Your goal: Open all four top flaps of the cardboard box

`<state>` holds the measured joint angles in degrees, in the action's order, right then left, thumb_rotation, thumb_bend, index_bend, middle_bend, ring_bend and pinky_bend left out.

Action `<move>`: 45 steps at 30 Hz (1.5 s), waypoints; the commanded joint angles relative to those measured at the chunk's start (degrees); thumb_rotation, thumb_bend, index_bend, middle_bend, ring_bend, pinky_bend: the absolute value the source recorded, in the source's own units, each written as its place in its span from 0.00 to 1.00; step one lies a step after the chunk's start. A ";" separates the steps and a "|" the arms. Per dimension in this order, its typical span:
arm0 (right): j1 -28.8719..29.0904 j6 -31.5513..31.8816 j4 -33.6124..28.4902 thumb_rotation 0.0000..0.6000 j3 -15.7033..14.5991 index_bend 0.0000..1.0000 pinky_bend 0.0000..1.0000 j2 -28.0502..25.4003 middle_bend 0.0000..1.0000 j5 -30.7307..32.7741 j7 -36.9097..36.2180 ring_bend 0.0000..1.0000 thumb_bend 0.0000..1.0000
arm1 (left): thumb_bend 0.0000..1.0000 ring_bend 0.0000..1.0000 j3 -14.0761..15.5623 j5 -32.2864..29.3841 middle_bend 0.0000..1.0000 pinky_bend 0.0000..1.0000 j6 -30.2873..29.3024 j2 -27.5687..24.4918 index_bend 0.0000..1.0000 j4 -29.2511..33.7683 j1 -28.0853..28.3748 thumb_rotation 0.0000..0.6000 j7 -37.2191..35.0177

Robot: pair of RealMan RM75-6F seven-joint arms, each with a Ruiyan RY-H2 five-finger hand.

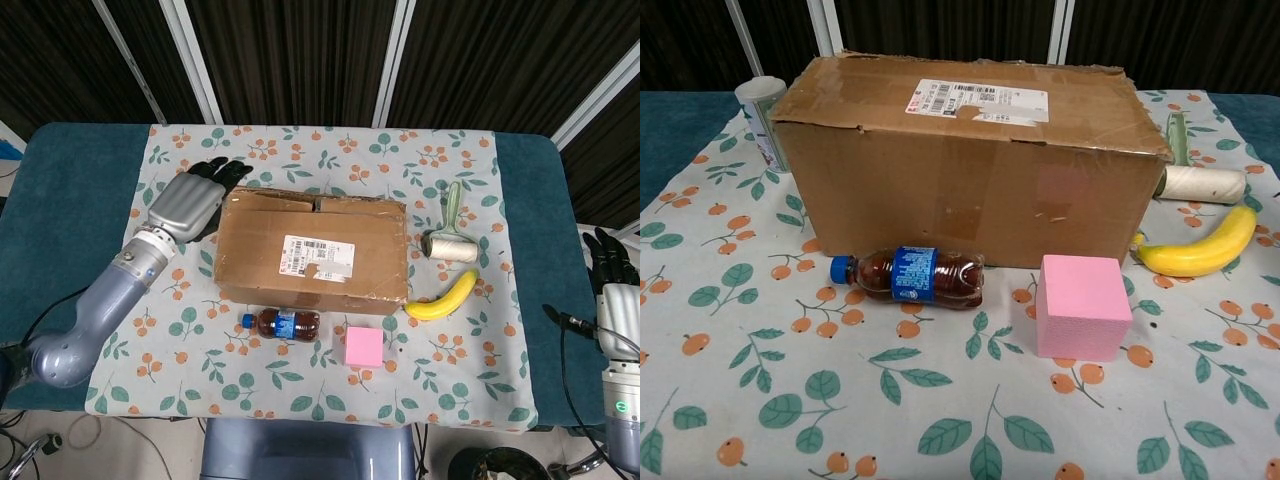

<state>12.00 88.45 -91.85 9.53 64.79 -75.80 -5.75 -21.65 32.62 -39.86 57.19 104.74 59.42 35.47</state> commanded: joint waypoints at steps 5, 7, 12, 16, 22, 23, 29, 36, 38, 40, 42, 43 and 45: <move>-0.38 -0.49 0.16 1.00 0.73 0.00 0.20 -0.11 0.00 0.22 -1.07 0.00 0.17 | 1.00 0.12 8.99 -19.43 0.18 0.23 8.48 5.43 0.08 -11.31 18.58 1.00 7.56; -0.49 -0.73 0.14 1.00 0.89 0.00 0.20 -0.09 0.00 0.47 -1.31 0.00 0.17 | 1.00 0.14 10.68 -22.26 0.20 0.25 9.27 6.27 0.10 -12.35 21.04 1.00 7.86; -0.74 -0.97 0.12 1.00 1.38 0.00 0.20 -0.15 0.00 0.70 -1.65 0.00 0.18 | 1.00 0.20 14.14 -27.11 0.27 0.31 10.35 8.91 0.15 -15.55 26.05 1.00 7.59; -0.94 -1.07 0.17 1.00 1.76 0.00 0.20 -0.12 0.00 0.84 -1.85 0.00 0.18 | 1.00 0.23 16.43 -28.84 0.29 0.33 10.53 11.07 0.17 -17.60 28.75 1.00 7.18; -1.16 -1.25 0.08 1.00 2.06 0.00 0.20 -0.04 0.00 0.67 -2.09 0.00 0.18 | 1.00 0.23 19.40 -29.83 0.31 0.33 10.63 13.08 0.18 -19.46 31.20 1.00 6.44; -1.19 -1.25 0.07 1.00 2.10 0.00 0.20 -0.03 0.00 0.62 -2.04 0.00 0.18 | 1.00 0.24 19.79 -29.91 0.32 0.34 10.66 13.27 0.19 -19.68 31.52 1.00 6.33; -1.40 -1.13 -0.11 1.00 2.42 0.00 0.20 0.08 0.00 0.35 -1.98 0.00 0.18 | 1.00 0.33 21.27 -29.94 0.44 0.43 10.57 13.46 0.26 -19.78 32.81 1.00 4.61; -1.45 -1.39 -0.45 1.00 2.20 0.00 0.20 0.31 0.00 -0.70 -1.80 0.00 0.18 | 1.00 0.38 20.83 -26.54 0.51 0.48 9.23 11.06 0.30 -16.94 32.68 1.00 1.94; -1.48 -1.41 -0.60 1.00 2.14 0.00 0.20 0.35 0.00 -1.07 -1.68 0.00 0.18 | 1.00 0.39 20.49 -25.52 0.51 0.49 8.91 9.80 0.31 -15.61 32.62 1.00 0.98; -1.52 -1.44 -0.74 1.00 2.13 0.00 0.20 0.37 0.00 -1.22 -1.69 0.00 0.18 | 1.00 0.39 19.92 -24.90 0.51 0.49 8.67 8.62 0.31 -14.39 32.48 1.00 -0.13; -1.58 -1.48 -0.88 1.00 2.17 0.00 0.20 0.38 0.00 -1.31 -1.71 0.00 0.18 | 1.00 0.39 19.19 -24.18 0.51 0.49 8.61 6.82 0.31 -12.66 32.34 1.00 -1.47; -1.61 -1.50 -0.92 1.00 2.17 0.00 0.20 0.38 0.00 -1.37 -1.70 0.00 0.18 | 1.00 0.39 19.03 -23.80 0.51 0.49 8.62 6.10 0.31 -11.97 32.30 1.00 -1.85; -1.66 -1.53 -1.00 1.00 2.19 0.00 0.20 0.38 0.00 -1.45 -1.74 0.00 0.18 | 1.00 0.39 18.72 -22.85 0.51 0.49 8.46 4.59 0.31 -10.53 32.24 1.00 -2.45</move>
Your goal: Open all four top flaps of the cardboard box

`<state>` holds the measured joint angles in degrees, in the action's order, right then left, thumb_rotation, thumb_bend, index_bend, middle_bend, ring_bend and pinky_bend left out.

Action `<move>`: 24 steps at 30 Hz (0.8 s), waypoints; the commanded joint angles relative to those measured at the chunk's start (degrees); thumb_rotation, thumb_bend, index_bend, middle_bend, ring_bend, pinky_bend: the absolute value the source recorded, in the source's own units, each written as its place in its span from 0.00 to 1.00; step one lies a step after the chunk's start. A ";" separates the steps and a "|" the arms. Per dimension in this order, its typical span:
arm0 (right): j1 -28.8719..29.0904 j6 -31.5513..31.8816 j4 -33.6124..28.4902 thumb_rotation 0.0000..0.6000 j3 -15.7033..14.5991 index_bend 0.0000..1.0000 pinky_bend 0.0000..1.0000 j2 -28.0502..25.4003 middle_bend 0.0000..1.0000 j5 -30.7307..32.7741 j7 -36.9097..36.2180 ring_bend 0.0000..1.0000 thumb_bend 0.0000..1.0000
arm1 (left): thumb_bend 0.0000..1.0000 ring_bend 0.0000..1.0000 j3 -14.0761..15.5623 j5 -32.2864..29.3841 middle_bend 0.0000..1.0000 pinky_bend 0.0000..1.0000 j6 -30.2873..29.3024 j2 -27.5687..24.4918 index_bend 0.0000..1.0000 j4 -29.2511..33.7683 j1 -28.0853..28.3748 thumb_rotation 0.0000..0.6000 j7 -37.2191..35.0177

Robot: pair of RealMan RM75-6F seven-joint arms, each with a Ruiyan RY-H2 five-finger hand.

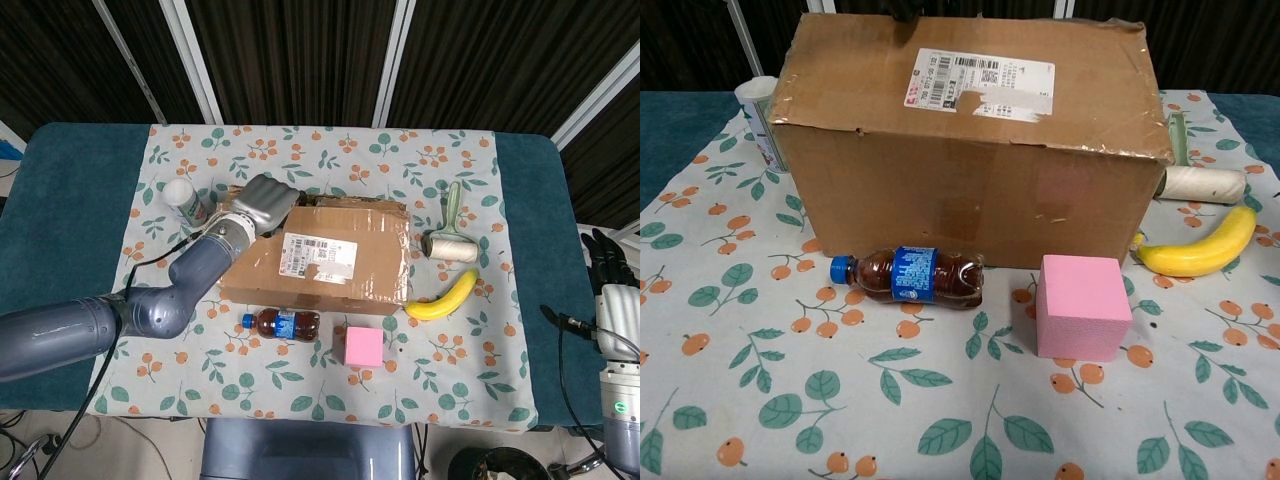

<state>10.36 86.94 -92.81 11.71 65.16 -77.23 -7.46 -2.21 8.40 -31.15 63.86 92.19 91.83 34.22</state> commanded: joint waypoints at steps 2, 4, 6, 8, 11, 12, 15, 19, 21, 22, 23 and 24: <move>-0.06 -0.12 -0.15 1.00 0.09 0.00 0.20 -0.01 0.00 -0.06 -0.13 0.00 0.18 | 1.00 0.39 -1.31 2.21 0.51 0.49 -0.20 -4.26 0.30 4.30 -0.30 1.00 -2.28; -0.07 -0.17 -0.19 1.00 0.17 0.00 0.20 -0.03 0.00 -0.08 -0.18 0.00 0.18 | 1.00 0.39 -1.88 2.75 0.51 0.49 0.01 -6.04 0.30 6.22 -0.42 1.00 -3.28; -0.10 -0.27 -0.26 1.00 0.25 0.00 0.20 -0.09 0.00 -0.09 -0.24 0.00 0.18 | 1.00 0.39 -2.71 3.71 0.51 0.49 0.13 -8.63 0.30 8.94 -0.60 1.00 -4.44; -0.17 -0.26 -0.30 1.00 0.31 0.00 0.20 -0.08 0.00 -0.10 -0.34 0.00 0.18 | 1.00 0.39 -3.32 4.58 0.51 0.49 0.30 -10.76 0.30 11.09 -0.75 1.00 -5.24; -0.22 -0.49 -0.33 1.00 0.25 0.00 0.20 0.01 0.00 -0.16 -0.40 0.00 0.18 | 1.00 0.39 -5.09 5.93 0.51 0.49 0.86 -14.76 0.30 15.16 -1.27 1.00 -7.44; -0.22 -0.59 -0.32 1.00 0.20 0.00 0.20 0.06 0.00 -0.20 -0.38 0.00 0.18 | 1.00 0.39 -5.68 6.23 0.51 0.49 1.23 -15.86 0.30 16.34 -1.52 1.00 -8.28; -0.21 -0.86 -0.36 1.00 0.06 0.00 0.20 0.25 0.00 -0.34 -0.23 0.00 0.18 | 1.00 0.39 -7.74 7.45 0.51 0.49 2.72 -19.21 0.30 20.04 -2.60 1.00 -11.35; -0.25 -0.86 -0.46 1.00 0.07 0.00 0.20 0.38 0.00 -0.52 -0.07 0.00 0.18 | 1.00 0.39 -9.93 9.80 0.51 0.49 4.41 -22.22 0.31 24.10 -4.15 1.00 -14.41; -0.30 -0.80 -0.55 1.00 0.16 0.00 0.20 0.40 0.00 -0.54 -0.08 0.00 0.18 | 1.00 0.39 -11.06 11.52 0.51 0.49 5.43 -23.72 0.31 26.33 -5.18 1.00 -16.00; -0.32 -0.79 -0.60 1.00 0.19 0.00 0.20 0.40 0.00 -0.54 -0.10 0.00 0.18 | 1.00 0.39 -11.39 12.18 0.51 0.49 5.95 -24.25 0.31 27.17 -5.54 1.00 -16.54; -0.34 -0.81 -0.65 1.00 0.21 0.00 0.20 0.39 0.00 -0.53 -0.11 0.00 0.18 | 1.00 0.39 -11.66 12.83 0.51 0.49 6.48 -24.76 0.31 27.99 -5.87 1.00 -17.02; -0.35 -0.82 -0.71 1.00 0.24 0.00 0.20 0.38 0.00 -0.54 -0.12 0.00 0.18 | 1.00 0.39 -11.87 13.56 0.51 0.49 6.96 -25.23 0.31 28.82 -6.21 1.00 -17.39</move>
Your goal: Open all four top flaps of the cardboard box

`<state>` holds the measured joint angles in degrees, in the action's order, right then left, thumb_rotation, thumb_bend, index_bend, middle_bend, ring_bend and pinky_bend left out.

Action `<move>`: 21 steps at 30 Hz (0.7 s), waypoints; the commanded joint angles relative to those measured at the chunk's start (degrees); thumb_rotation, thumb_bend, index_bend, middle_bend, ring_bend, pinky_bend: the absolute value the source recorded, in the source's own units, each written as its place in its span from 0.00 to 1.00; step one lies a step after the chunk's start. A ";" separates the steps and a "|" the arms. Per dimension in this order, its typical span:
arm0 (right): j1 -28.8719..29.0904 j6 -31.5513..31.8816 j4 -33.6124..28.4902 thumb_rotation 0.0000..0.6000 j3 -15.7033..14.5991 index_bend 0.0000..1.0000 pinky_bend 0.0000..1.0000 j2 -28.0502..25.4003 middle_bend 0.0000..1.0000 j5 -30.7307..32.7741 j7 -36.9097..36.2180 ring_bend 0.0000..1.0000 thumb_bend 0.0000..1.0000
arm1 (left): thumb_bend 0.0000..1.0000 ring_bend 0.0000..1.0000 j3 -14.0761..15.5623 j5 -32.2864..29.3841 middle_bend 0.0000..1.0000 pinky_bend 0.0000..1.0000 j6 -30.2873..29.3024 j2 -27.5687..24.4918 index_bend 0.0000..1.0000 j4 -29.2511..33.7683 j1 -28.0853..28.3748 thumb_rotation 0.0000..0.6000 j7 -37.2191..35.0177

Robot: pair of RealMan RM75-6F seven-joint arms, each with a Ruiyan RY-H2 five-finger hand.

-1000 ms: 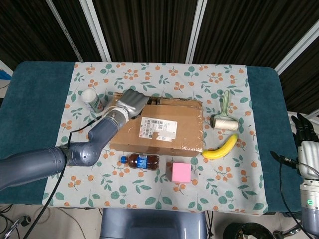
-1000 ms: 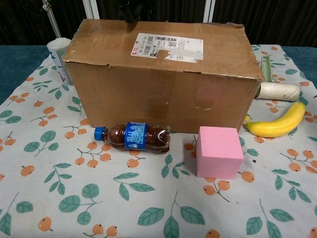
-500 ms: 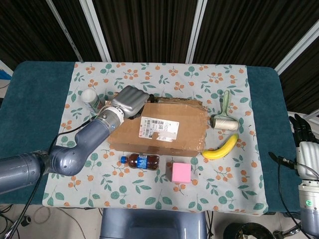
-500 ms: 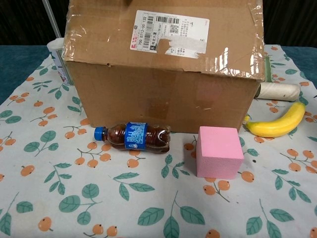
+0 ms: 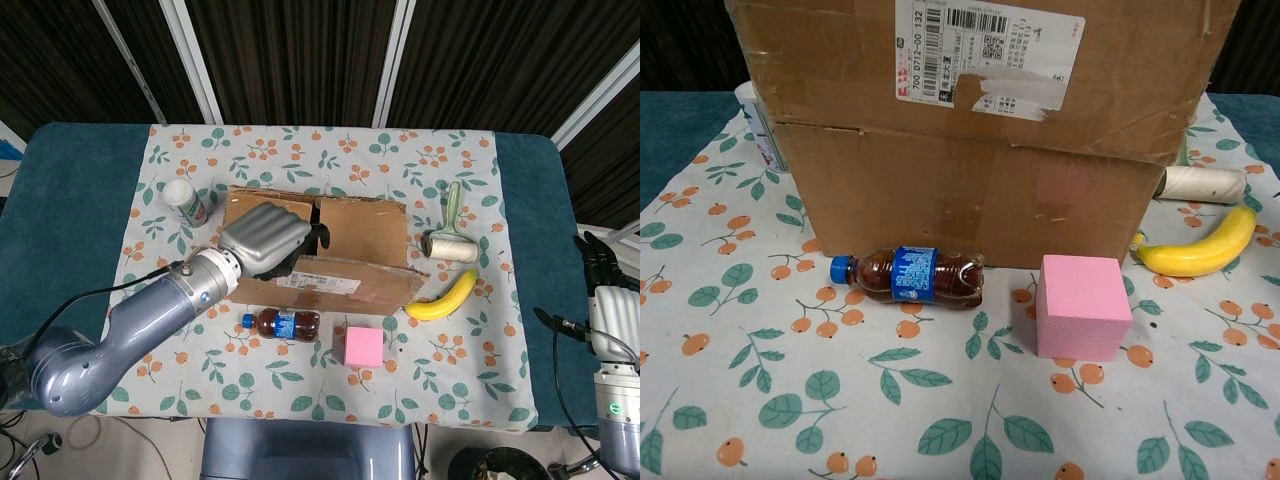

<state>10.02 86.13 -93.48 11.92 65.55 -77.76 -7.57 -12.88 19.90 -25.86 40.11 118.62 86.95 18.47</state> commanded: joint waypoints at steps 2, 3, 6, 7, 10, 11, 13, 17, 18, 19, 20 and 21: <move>-0.04 0.03 -0.20 1.00 0.08 0.00 0.20 -0.02 0.00 -0.12 -0.03 0.00 0.18 | 1.00 0.39 -1.48 4.12 0.51 0.49 2.62 -2.44 0.30 4.47 -2.17 1.00 -2.23; -0.05 0.02 -0.25 1.00 0.08 0.00 0.20 -0.02 0.00 -0.17 -0.02 0.00 0.18 | 1.00 0.39 -1.57 4.94 0.51 0.49 2.86 -2.75 0.30 5.31 -2.54 1.00 -2.45; -0.10 -0.07 -0.41 1.00 0.04 0.00 0.20 0.01 0.00 -0.28 -0.04 0.00 0.18 | 1.00 0.39 -1.95 7.53 0.51 0.49 3.38 -3.36 0.30 8.26 -4.03 1.00 -3.67; -0.11 -0.12 -0.45 1.00 0.03 0.00 0.20 0.01 0.00 -0.29 -0.06 0.00 0.18 | 1.00 0.39 -1.94 8.34 0.51 0.49 3.54 -3.48 0.30 8.96 -4.44 1.00 -3.86; -0.16 -0.26 -0.47 1.00 -0.01 0.00 0.20 -0.02 0.00 -0.25 0.01 0.00 0.18 | 1.00 0.39 -1.30 10.57 0.51 0.49 4.14 -3.71 0.29 10.57 -5.44 1.00 -3.74; -0.17 -0.36 -0.49 1.00 -0.01 0.00 0.20 -0.02 0.00 -0.17 -0.03 0.00 0.18 | 1.00 0.38 -0.86 11.49 0.51 0.49 4.15 -3.71 0.29 11.00 -5.88 1.00 -3.54; -0.20 -0.52 -0.54 1.00 0.04 0.00 0.20 -0.04 0.00 0.01 -0.11 0.00 0.18 | 0.97 0.38 -0.11 13.06 0.50 0.48 3.59 -3.55 0.28 11.48 -6.77 1.00 -3.31; -0.25 -0.64 -0.46 1.00 0.16 0.00 0.20 -0.13 0.00 0.17 -0.07 0.00 0.18 | 0.79 0.32 1.98 16.21 0.43 0.43 -0.14 -2.90 0.23 11.73 -9.36 1.00 -2.47; -0.28 -0.66 -0.47 1.00 0.22 0.00 0.20 -0.16 0.00 0.23 -0.11 0.00 0.18 | 0.71 0.28 2.76 17.42 0.39 0.39 -2.62 -2.49 0.20 11.86 -10.70 1.00 -1.97; -0.30 -0.67 -0.46 1.00 0.26 0.00 0.20 -0.19 0.00 0.28 -0.12 0.00 0.18 | 0.66 0.26 3.35 18.16 0.36 0.37 -4.45 -2.17 0.18 11.98 -11.75 1.00 -1.68; -0.30 -0.69 -0.43 1.00 0.30 0.00 0.20 -0.22 0.00 0.32 -0.09 0.00 0.18 | 0.60 0.22 3.96 18.90 0.31 0.33 -6.62 -1.81 0.16 12.11 -12.95 1.00 -1.38; -0.30 -0.74 -0.41 1.00 0.34 0.00 0.20 -0.27 0.00 0.35 -0.01 0.00 0.18 | 0.52 0.17 4.90 20.32 0.25 0.28 -10.58 -1.01 0.13 12.30 -15.06 1.00 -0.73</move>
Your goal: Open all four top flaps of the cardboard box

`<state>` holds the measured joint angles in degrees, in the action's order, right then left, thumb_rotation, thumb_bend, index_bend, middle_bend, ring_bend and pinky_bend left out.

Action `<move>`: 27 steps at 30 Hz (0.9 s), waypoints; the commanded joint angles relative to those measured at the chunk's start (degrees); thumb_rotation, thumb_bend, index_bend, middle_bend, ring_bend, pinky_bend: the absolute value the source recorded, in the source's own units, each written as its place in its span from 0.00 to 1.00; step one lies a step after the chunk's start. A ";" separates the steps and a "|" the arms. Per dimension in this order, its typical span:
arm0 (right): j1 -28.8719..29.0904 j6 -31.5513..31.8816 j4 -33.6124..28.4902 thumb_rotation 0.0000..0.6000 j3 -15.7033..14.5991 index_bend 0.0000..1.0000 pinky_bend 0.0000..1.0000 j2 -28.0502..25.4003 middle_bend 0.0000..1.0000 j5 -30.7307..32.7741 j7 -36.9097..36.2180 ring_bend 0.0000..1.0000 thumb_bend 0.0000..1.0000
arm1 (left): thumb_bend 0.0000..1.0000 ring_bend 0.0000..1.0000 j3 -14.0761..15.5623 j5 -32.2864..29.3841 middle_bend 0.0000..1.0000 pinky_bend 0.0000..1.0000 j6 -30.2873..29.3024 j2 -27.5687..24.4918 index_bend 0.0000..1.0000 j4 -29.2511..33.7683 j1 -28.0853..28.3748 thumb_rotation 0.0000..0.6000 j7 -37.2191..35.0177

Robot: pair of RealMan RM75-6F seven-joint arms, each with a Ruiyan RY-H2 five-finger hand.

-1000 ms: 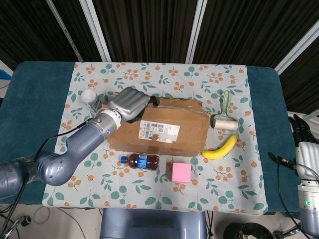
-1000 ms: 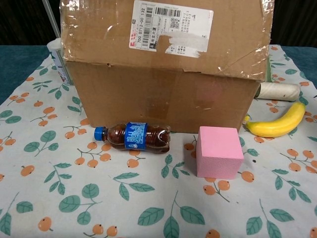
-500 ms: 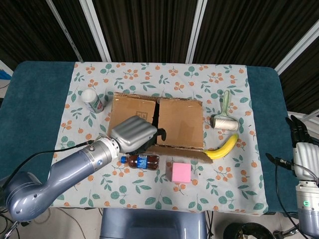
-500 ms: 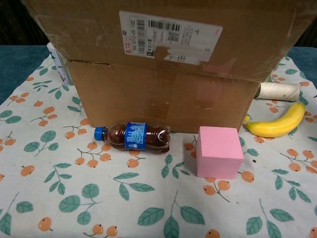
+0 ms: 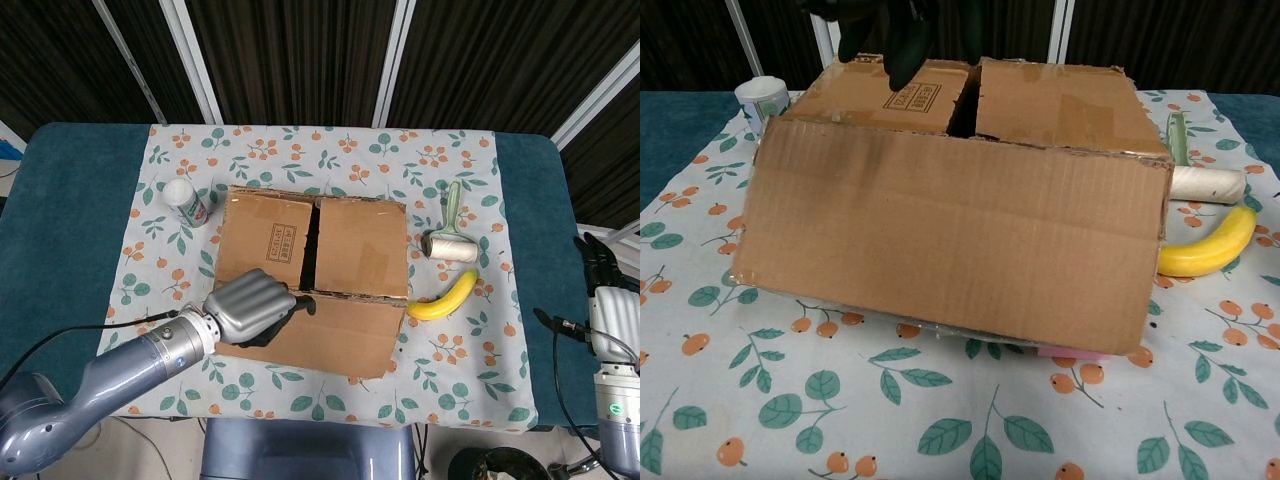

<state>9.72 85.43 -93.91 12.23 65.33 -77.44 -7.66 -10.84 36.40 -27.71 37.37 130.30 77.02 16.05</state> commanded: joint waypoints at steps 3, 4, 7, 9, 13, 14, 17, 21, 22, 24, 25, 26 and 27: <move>0.01 -0.31 0.03 1.00 -0.03 0.00 0.20 -0.26 0.00 0.02 0.48 0.00 0.18 | 0.36 0.06 5.86 9.69 0.11 0.15 -20.80 4.96 0.03 0.09 -11.39 1.00 5.69; 0.03 -0.39 0.01 1.00 -0.05 0.00 0.20 -0.36 0.00 0.02 0.71 0.00 0.18 | 0.33 0.04 6.83 11.87 0.09 0.13 -24.40 6.16 0.02 -0.37 -13.39 1.00 7.10; 0.08 -0.58 -0.41 1.00 -0.06 0.00 0.20 -0.68 0.00 0.03 1.43 0.00 0.18 | 0.24 0.00 9.88 19.91 0.03 0.09 -37.07 10.96 0.00 -2.69 -21.29 1.00 10.00; 0.13 -0.65 -0.77 1.00 -0.05 0.00 0.20 -0.84 0.00 0.03 2.06 0.00 0.18 | 0.20 0.00 11.39 23.72 0.01 0.08 -43.43 13.36 0.00 -4.62 -25.84 1.00 10.14; 0.49 -0.79 -1.81 1.00 0.15 0.00 0.20 -1.45 0.00 -0.17 4.06 0.00 0.18 | 0.19 0.00 14.66 30.77 0.00 0.08 -54.89 17.05 0.00 -9.12 -34.91 1.00 10.69; 0.66 -0.93 -1.97 1.00 0.21 0.00 0.20 -1.65 0.00 -0.28 4.49 0.00 0.18 | 0.19 0.00 15.05 31.95 0.00 0.08 -56.75 17.64 0.00 -9.80 -36.48 1.00 10.34; 1.99 -2.20 -2.23 1.00 0.65 0.00 0.20 -2.94 0.00 -1.10 6.55 0.00 0.18 | 0.19 0.00 16.21 35.12 0.00 0.06 -63.89 19.83 0.00 -13.66 -42.32 1.00 9.14; 4.62 -4.67 -3.36 1.00 2.00 0.00 0.20 -4.87 0.00 -1.90 8.29 0.00 0.18 | 0.19 0.00 16.88 37.47 0.00 0.05 -70.34 23.67 0.00 -20.08 -48.58 1.00 6.26; 5.42 -5.57 -3.59 1.00 2.28 0.00 0.20 -5.38 0.00 -2.20 8.68 0.00 0.18 | 0.19 0.00 16.82 37.59 0.00 0.05 -71.32 24.59 0.00 -21.63 -49.75 1.00 5.27; 8.13 -8.41 -3.96 1.00 3.27 0.00 0.20 -6.71 0.00 -2.99 10.30 0.00 0.18 | 0.19 0.00 16.31 36.92 0.00 0.05 -73.01 27.34 0.00 -26.04 -52.86 1.00 1.49; 8.92 -9.26 -4.12 1.00 3.58 0.00 0.20 -7.08 0.00 -3.06 10.76 0.00 0.18 | 0.19 0.00 16.16 36.75 0.00 0.05 -73.10 28.00 0.00 -27.18 -53.58 1.00 0.40; 9.88 -10.14 -4.31 1.00 3.99 0.00 0.20 -7.44 0.00 -3.31 11.32 0.00 0.18 | 0.19 0.00 16.02 36.41 0.00 0.05 -73.07 28.56 0.00 -28.19 -54.30 1.00 -0.73; 11.11 -11.26 -4.54 1.00 4.52 0.00 0.20 -7.81 0.00 -3.57 11.97 0.00 0.19 | 0.19 0.00 15.79 35.99 0.00 0.05 -72.99 29.05 0.00 -29.28 -55.01 1.00 -2.06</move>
<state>18.60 76.37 -97.81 15.53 58.71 -80.25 2.75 5.04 72.84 -99.49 63.87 104.06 24.17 17.39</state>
